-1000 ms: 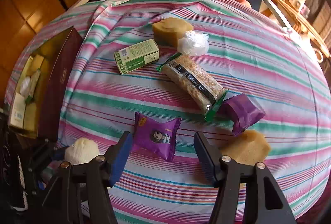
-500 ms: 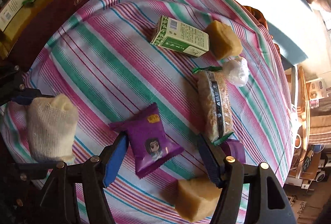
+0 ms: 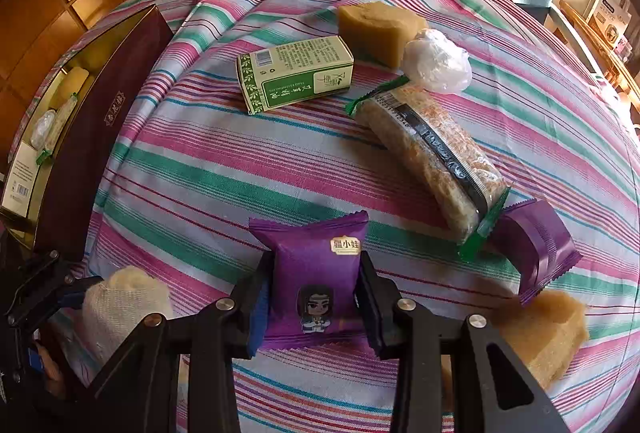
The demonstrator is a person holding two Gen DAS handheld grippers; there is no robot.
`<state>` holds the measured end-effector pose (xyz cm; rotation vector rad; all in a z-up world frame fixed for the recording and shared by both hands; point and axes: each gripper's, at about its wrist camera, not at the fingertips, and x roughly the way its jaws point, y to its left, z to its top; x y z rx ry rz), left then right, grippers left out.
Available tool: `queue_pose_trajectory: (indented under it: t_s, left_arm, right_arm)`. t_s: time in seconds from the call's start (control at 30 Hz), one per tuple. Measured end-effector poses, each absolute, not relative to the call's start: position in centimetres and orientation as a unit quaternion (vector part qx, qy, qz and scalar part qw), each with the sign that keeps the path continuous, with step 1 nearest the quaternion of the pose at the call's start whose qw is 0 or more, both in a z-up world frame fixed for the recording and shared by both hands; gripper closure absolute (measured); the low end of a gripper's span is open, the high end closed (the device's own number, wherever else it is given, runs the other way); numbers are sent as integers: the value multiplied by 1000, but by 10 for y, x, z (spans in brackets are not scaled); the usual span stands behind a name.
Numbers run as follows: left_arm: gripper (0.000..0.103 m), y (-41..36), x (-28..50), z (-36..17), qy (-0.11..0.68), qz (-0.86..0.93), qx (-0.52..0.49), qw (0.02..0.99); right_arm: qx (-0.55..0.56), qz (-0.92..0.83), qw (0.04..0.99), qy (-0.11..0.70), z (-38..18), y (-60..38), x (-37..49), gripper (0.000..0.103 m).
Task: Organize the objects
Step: 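Close the right tool on the purple snack pack, then carry the white sock into the gold tray and open the left tool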
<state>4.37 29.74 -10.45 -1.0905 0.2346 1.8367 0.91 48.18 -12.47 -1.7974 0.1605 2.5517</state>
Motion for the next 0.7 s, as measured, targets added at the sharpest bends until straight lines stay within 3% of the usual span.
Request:
queue_pose_trajectory:
  t_s: [0.7]
  left_arm:
    - [42,229,43,-19,82,842,-369,384]
  right_arm:
    - [-551,834,10,39,-122,483,14,64]
